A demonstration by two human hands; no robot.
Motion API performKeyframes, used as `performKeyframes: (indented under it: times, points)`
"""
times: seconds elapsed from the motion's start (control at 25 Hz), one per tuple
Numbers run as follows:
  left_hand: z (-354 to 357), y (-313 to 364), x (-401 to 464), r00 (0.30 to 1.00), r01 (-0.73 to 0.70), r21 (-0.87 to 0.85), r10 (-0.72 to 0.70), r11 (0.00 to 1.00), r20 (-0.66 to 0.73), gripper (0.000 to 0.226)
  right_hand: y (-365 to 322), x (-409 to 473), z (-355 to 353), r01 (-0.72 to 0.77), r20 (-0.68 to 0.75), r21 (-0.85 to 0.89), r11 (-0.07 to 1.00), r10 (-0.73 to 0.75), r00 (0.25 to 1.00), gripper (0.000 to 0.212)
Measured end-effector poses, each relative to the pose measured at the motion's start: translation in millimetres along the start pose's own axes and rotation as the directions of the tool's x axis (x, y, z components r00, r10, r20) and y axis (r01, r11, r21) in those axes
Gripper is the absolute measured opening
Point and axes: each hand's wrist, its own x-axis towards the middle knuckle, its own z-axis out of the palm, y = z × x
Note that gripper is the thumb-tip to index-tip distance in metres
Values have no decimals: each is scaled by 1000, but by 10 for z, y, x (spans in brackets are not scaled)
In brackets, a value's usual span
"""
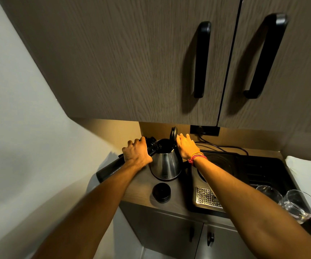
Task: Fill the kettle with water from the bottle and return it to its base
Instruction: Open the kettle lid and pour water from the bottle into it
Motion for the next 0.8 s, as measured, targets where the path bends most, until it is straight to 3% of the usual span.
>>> performKeyframes:
  times: [0.48,0.64,0.8]
  points:
    - [-55,27,22,1000,-25,-11,25,1000,15,77,-4,-35,-51,3,31,-9,1000,-3,1000,53]
    - [-36,12,49,1000,-16,-171,17,985,6,89,-16,-27,-54,17,37,11,1000,-18,999,57]
    - [-13,-22,74,1000,19,-428,-24,904,-8,90,-24,-27,-53,41,12,50,998,-41,999,50]
